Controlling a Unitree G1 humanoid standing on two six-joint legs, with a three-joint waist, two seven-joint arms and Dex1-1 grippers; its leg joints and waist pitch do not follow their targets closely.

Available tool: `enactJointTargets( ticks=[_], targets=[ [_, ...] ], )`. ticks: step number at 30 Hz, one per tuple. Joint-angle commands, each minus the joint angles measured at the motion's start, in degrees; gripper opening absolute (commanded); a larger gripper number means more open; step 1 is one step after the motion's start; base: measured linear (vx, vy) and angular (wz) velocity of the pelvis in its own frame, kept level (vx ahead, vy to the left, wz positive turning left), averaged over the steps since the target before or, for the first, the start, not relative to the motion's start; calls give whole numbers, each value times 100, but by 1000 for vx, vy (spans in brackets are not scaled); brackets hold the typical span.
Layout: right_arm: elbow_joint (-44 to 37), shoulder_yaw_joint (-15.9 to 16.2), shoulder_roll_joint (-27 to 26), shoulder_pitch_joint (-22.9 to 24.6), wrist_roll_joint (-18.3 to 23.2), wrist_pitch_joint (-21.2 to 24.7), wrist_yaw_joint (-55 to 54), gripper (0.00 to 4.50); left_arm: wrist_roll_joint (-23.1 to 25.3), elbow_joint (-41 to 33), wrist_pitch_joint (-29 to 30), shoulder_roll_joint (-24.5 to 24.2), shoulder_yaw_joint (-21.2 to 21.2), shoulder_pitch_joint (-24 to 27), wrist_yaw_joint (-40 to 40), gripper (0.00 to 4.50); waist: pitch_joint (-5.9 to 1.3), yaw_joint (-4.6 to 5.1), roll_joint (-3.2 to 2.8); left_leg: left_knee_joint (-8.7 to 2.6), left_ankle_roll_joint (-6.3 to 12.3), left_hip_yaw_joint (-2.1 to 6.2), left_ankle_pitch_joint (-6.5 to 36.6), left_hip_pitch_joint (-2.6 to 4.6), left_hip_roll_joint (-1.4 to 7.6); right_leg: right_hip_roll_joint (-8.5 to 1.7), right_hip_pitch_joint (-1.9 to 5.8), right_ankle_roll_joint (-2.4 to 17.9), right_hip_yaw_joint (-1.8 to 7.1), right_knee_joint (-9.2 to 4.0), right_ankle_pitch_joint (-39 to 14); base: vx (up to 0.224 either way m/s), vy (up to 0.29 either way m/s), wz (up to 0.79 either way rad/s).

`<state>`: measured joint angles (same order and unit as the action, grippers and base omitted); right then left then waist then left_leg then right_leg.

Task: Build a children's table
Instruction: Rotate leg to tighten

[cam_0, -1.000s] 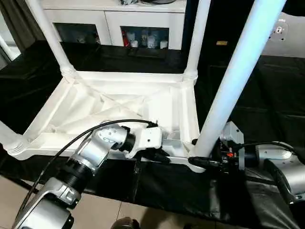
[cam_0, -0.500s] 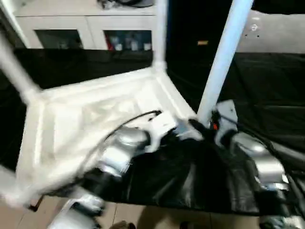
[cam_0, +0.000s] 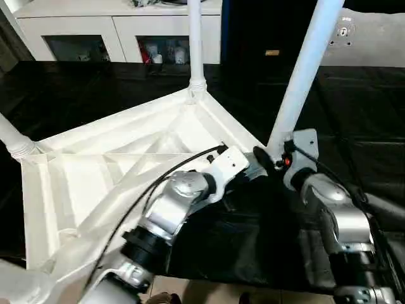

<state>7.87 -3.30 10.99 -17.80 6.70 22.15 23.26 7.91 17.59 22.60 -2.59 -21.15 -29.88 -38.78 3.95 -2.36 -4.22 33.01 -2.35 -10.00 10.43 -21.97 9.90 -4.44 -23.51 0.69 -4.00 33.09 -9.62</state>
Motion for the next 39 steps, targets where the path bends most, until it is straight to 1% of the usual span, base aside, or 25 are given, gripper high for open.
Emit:
enactJointTargets(
  ticks=[1,2,3,4,7,9,10,11,12,13,15,18,19,21,22,23,25,27,28,31,32,36,37,38,39],
  targets=[
    [-104,291,118,96,162,-240,561,418,-70,-78,-387,-176,7,-49,-299,0,-359,-49,96,-325,637,101,856,31,268,-392,349,1210,230,-387,-1133,0,0,0],
    [-130,271,327,149,185,-384,844,429,-115,-41,-468,-327,40,-61,-476,0,-379,-55,88,-314,643,105,818,30,269,-398,360,1208,233,-372,-1046,0,0,0],
    [-130,271,327,149,185,-384,844,437,-115,-41,-468,-327,40,-61,-476,0,-386,-69,78,-308,647,111,783,39,277,-397,354,1213,235,-359,-961,0,0,0],
    [-145,248,447,175,199,-458,989,445,-131,-18,-533,-417,44,-73,-580,0,-391,-80,77,-294,708,103,678,23,275,-391,359,1291,236,-328,-722,0,0,0],
    [-88,141,963,216,370,-712,1678,445,-185,129,-780,-836,-25,-146,-1031,0,-402,-126,85,-284,775,102,715,42,289,-394,357,1336,234,-317,-729,0,0,0],
    [-67,140,1042,217,381,-763,1799,445,-187,160,-843,-907,-58,-161,-1123,0,-394,-148,82,-286,766,103,713,49,298,-397,346,1344,237,-314,-751,0,0,0],
    [-38,148,1145,216,387,-807,1949,445,-188,192,-954,-999,-108,-175,-1271,0,-394,-150,97,-280,757,98,716,43,289,-398,352,1365,237,-306,-769,0,0,0],
    [24,230,1383,238,380,-942,2296,445,-196,279,-1170,-1141,-174,-199,-1499,0,-397,-154,92,-279,759,99,747,45,291,-401,350,1364,235,-308,-807,0,0,0],
    [33,248,1427,244,375,-971,2360,445,-196,298,-1216,-1164,-186,-204,-1537,0,-397,-159,98,-272,763,94,777,46,286,-400,351,1351,238,-312,-850,0,0,0],
    [82,332,1653,262,371,-1082,2704,445,-202,422,-1528,-1274,-257,-237,-1776,0,-392,-168,123,-269,778,96,783,42,284,-402,353,1356,236,-314,-875,0,0,0],
    [60,400,1846,289,465,-1126,3107,445,-230,464,-1709,-1401,-362,-242,-2112,0,-395,-182,116,-266,791,92,781,53,295,-405,350,1355,242,-308,-891,0,0,0],
    [38,480,2020,306,541,-1176,3452,445,-275,486,-1874,-1508,-452,-243,-2408,0,-389,-240,113,-261,784,82,851,61,314,-410,329,1354,246,-311,-1067,0,0,0],
    [15,528,2127,317,648,-1127,3769,445,-323,509,-1978,-1563,-498,-250,-2620,0,-376,-275,119,-263,769,77,868,69,316,-408,313,1346,250,-320,-1137,0,0,0],
    [-3,599,2241,327,755,-1069,4126,445,-377,548,-2121,-1628,-560,-263,-2869,0,-380,-326,116,-264,769,78,890,77,327,-405,313,1346,251,-316,-1185,0,0,0],
    [-13,658,2309,333,801,-1062,4336,429,-401,594,-2242,-1657,-595,-278,-2997,0,-385,-352,120,-262,769,84,880,73,338,-408,309,1345,250,-297,-1172,0,0,0],
    [-14,671,2321,334,807,-1064,4373,419,-405,604,-2267,-1662,-602,-282,-3018,0,-380,-353,118,-263,771,81,891,68,336,-403,305,1346,249,-301,-1182,0,0,0],
    [17,753,2363,330,850,-1102,4548,408,-430,707,-2439,-1684,-644,-313,-3190,0,-370,-388,138,-267,732,85,943,70,337,-419,296,1317,253,-311,-1323,0,0,0],
    [37,803,2368,328,871,-1083,4622,399,-445,715,-2496,-1699,-668,-311,-3281,0,-366,-401,149,-270,678,79,1013,74,332,-423,291,1276,258,-324,-1487,0,0,0],
    [47,821,2365,328,877,-1067,4662,374,-452,709,-2512,-1703,-672,-307,-3317,0,-360,-405,152,-276,653,85,1042,66,333,-432,294,1245,260,-329,-1581,0,0,0],
    [98,924,2374,337,846,-1080,4752,365,-478,702,-2552,-1700,-673,-293,-3375,0,-353,-405,162,-281,615,87,1055,67,329,-428,283,1175,261,-341,-1746,0,0,0],
    [106,952,2386,344,836,-1080,4781,342,-484,710,-2566,-1701,-674,-292,-3384,0,-352,-406,159,-282,611,87,1062,66,328,-428,283,1168,260,-345,-1778,0,0,0],
    [115,1017,2415,373,802,-1059,4890,319,-466,803,-2656,-1699,-668,-298,-3404,0,-357,-404,165,-285,623,96,1009,50,330,-427,290,1153,258,-337,-1693,0,0,0],
    [118,1019,2417,372,803,-1061,4893,310,-463,812,-2664,-1700,-667,-300,-3405,0,-358,-404,165,-282,628,93,1002,52,327,-424,286,1160,256,-333,-1680,0,0,0],
    [125,1027,2424,373,812,-1062,4899,288,-457,831,-2679,-1701,-663,-303,-3407,0,-360,-406,161,-283,629,94,1001,57,329,-425,284,1163,254,-334,-1681,0,0,0],
    [128,1034,2432,376,828,-1049,4906,288,-452,838,-2682,-1702,-658,-303,-3405,0,-350,-403,160,-286,629,93,1025,55,331,-424,278,1163,256,-340,-1707,0,0,0]
  ],
)
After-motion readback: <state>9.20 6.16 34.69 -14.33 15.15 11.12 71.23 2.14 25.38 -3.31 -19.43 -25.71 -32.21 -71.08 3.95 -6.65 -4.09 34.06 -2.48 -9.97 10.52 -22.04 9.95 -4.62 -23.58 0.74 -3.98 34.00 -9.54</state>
